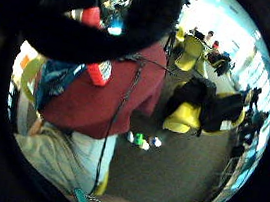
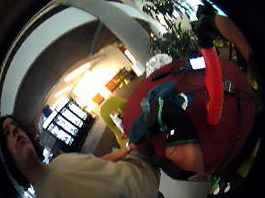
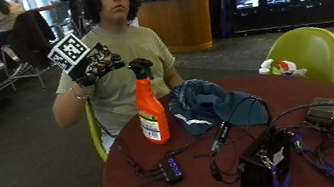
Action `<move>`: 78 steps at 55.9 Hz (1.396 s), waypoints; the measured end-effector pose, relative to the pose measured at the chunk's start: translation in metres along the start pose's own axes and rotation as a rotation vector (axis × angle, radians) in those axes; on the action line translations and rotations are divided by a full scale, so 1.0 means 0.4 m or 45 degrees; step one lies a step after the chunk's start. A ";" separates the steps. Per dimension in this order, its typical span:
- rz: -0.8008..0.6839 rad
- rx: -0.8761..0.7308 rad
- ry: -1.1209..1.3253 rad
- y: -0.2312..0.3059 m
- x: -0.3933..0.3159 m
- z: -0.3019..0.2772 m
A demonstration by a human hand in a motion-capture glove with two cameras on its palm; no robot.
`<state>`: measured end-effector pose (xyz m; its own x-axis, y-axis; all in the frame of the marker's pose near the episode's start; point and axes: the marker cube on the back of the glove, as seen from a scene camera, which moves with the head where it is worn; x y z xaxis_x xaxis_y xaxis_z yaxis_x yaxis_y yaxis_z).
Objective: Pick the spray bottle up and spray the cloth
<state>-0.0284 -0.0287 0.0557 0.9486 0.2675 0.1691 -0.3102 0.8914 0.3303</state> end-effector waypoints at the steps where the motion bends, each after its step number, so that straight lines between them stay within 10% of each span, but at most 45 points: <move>1: -0.012 -0.035 0.005 0.003 0.001 -0.003; 25: 0.080 -0.250 0.299 0.057 0.042 -0.072; 78: 0.426 0.249 -0.928 -0.334 0.082 0.242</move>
<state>0.0382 -0.1745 0.1069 0.5465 0.1431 0.8252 -0.6384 0.7090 0.2998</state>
